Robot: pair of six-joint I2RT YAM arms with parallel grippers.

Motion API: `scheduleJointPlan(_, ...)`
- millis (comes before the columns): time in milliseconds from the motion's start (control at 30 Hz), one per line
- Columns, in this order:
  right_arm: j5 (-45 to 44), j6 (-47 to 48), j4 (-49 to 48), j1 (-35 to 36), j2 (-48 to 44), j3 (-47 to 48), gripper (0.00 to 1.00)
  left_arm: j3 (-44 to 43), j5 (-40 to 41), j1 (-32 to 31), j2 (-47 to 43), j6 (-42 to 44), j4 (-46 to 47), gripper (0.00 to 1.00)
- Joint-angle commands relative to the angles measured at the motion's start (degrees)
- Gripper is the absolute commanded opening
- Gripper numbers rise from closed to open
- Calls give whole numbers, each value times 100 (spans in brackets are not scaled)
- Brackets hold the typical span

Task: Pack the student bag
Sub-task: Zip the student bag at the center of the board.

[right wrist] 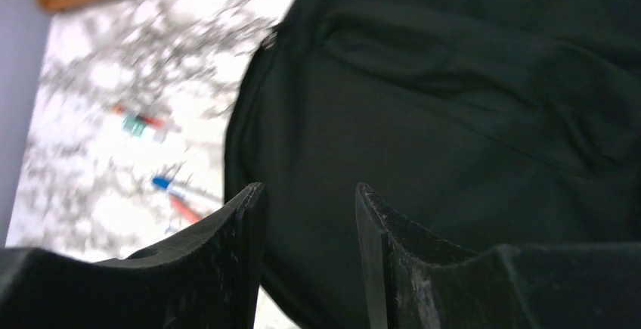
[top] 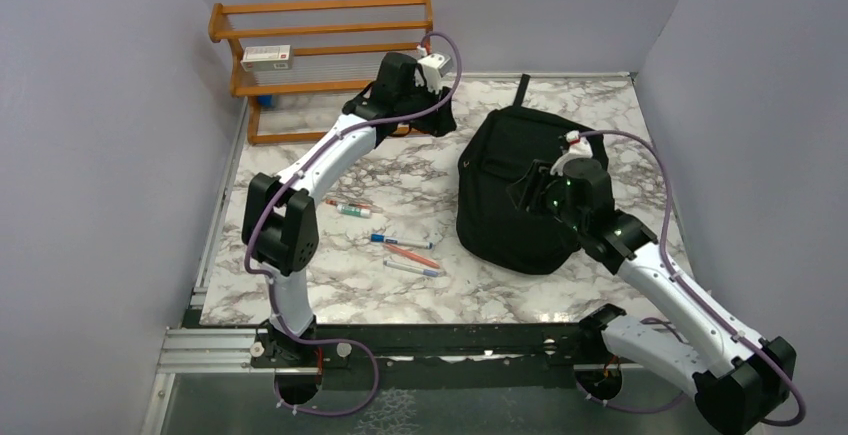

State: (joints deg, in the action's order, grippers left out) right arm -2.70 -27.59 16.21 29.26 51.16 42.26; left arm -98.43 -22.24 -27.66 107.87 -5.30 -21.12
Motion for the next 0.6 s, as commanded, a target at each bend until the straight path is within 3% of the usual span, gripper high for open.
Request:
scheduleJointPlan(0, -1886, -740, 1166, -3, 427, 691, 51, 731, -208, -41, -369, -481, 640, 50)
scheduleJointPlan(133, -2230, -624, 1735, -138, 1011, 1072, 53, 1395, -450, -275, -776, -903, 1248, 51)
scheduleJointPlan(567, -1965, -522, 1374, -793, 1047, 902, 53, 3193, -46, -1672, -1151, -1689, 2884, 51)
